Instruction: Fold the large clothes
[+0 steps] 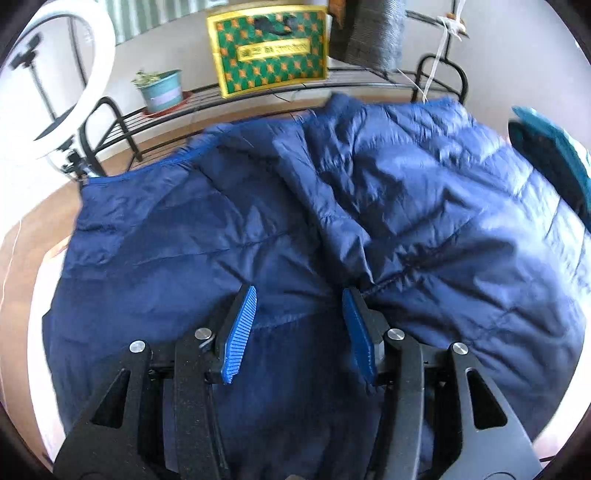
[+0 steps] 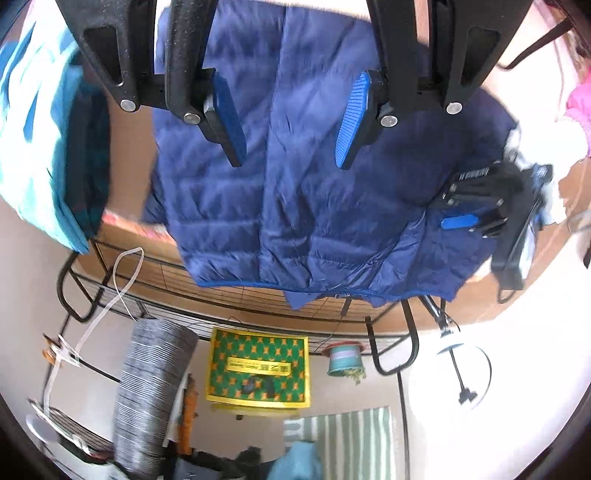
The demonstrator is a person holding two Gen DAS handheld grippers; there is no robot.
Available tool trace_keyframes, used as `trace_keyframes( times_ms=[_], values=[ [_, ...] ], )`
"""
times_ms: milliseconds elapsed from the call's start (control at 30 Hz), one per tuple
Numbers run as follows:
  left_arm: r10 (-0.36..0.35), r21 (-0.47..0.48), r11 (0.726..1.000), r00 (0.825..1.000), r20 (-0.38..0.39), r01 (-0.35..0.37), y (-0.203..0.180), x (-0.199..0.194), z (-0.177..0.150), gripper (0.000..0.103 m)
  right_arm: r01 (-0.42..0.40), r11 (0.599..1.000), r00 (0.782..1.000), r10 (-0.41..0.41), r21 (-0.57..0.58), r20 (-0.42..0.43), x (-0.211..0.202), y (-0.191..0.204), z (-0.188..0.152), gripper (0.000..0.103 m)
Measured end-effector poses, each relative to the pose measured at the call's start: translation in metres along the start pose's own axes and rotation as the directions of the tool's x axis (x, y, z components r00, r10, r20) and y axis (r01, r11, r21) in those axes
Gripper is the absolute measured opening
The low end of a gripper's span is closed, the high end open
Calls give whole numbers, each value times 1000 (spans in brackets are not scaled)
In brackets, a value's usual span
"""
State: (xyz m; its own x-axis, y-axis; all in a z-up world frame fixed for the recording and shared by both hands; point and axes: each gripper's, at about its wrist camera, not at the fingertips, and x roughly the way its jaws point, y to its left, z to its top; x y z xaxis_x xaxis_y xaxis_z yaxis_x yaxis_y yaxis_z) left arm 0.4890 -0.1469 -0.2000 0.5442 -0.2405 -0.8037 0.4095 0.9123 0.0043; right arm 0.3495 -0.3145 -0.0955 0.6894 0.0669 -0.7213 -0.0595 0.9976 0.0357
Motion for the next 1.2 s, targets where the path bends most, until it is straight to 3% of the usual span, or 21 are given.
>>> trace_keyframes(
  times_ms=[167, 267, 367, 600, 700, 767, 867, 1000, 1100, 1200],
  values=[
    [-54, -2, 999, 995, 84, 55, -15, -60, -15, 51, -17, 994, 1000, 18, 108, -6, -35, -17, -47, 63],
    [-81, 53, 996, 994, 77, 77, -37, -76, -31, 51, -1, 980, 1000, 7, 198, -27, -40, -31, -75, 71],
    [-83, 96, 992, 995, 46, 78, -58, -68, -41, 51, -9, 954, 999, 24, 299, -46, -39, -50, -99, 73],
    [-67, 80, 995, 998, 20, 66, -64, -25, -57, 51, -31, 881, 999, 44, 471, -16, -29, -91, -126, 75],
    [-115, 38, 993, 993, 12, 114, -54, -37, -49, 51, -42, 870, 999, 49, 491, -2, -25, -100, -126, 77],
    [-122, 2, 993, 991, 54, 122, -43, -51, -37, 51, -52, 862, 998, 56, 505, 8, -19, -104, -123, 80],
    [-52, -43, 997, 992, 113, 57, -24, -60, -14, 51, -77, 844, 996, 83, 531, 14, -7, -106, -120, 80],
    [7, -136, 991, 997, 73, 3, 2, -33, 22, 51, -91, 829, 995, 103, 551, 10, 11, -99, -115, 80],
    [67, -99, 993, 996, 56, -61, -4, -11, 34, 51, -72, 832, 995, 95, 550, -12, 24, -92, -111, 76],
    [131, -28, 991, 991, 37, -130, -18, 12, 34, 51, -50, 854, 996, 79, 517, -34, 32, -81, -104, 44]
  ],
)
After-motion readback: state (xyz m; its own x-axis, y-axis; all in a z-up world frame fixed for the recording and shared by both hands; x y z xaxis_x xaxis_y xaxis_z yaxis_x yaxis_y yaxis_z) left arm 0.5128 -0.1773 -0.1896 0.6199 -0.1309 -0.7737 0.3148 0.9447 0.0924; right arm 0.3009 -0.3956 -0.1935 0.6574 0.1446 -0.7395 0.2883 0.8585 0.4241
